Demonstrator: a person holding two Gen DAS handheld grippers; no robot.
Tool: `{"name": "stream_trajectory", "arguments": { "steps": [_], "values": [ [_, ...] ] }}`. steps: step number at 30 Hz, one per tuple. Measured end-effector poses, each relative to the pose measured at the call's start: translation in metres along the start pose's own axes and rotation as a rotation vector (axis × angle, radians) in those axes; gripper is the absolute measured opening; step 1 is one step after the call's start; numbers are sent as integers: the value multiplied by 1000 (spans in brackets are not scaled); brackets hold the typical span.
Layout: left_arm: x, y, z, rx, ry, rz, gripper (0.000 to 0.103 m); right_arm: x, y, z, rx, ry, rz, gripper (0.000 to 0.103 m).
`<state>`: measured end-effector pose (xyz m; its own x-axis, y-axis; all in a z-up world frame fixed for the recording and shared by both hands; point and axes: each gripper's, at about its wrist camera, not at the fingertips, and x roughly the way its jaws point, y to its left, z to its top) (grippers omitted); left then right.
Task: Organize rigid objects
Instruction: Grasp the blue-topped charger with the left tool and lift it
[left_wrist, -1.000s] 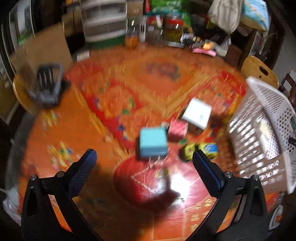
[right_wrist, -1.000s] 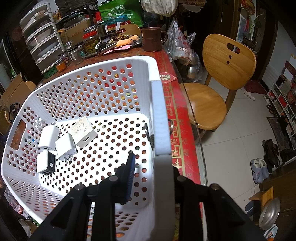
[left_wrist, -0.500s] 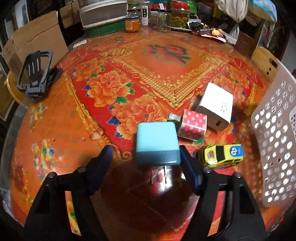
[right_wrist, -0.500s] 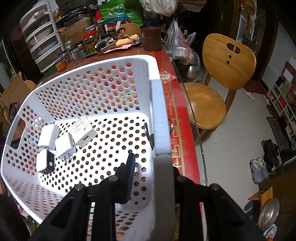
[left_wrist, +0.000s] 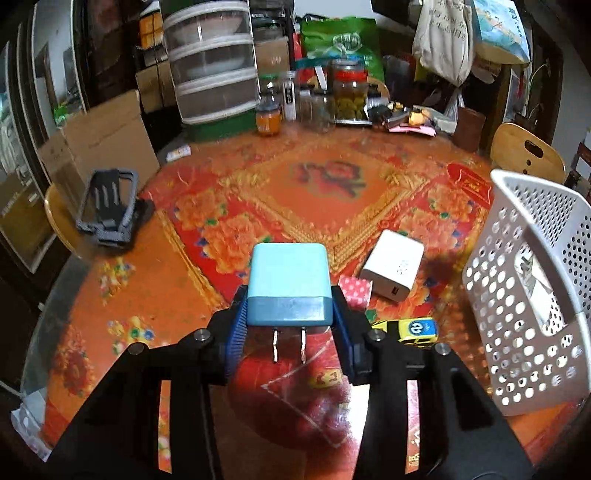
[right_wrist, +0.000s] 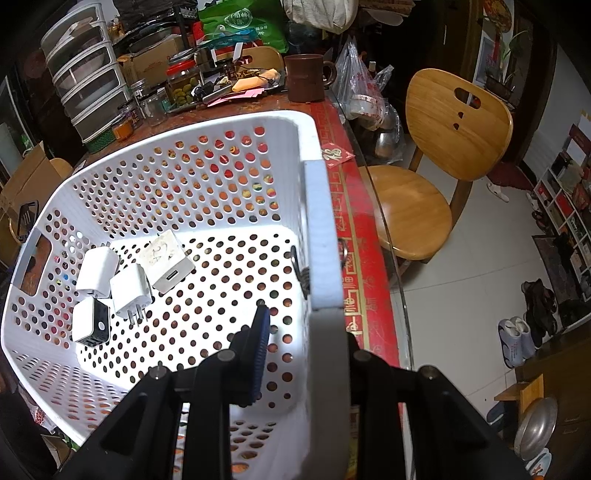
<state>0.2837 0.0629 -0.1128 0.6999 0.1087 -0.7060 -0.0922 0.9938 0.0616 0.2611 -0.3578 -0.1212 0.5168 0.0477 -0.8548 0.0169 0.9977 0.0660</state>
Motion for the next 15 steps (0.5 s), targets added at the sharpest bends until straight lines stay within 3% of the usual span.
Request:
{"name": "stream_trajectory", "arguments": {
  "steps": [9, 15],
  "values": [
    [-32, -7, 8, 35, -36, 40, 39, 0, 1, 0, -3, -4, 8, 25],
    [-70, -43, 21, 129, -92, 27, 39, 0, 1, -1, -5, -8, 15, 25]
  ]
}}
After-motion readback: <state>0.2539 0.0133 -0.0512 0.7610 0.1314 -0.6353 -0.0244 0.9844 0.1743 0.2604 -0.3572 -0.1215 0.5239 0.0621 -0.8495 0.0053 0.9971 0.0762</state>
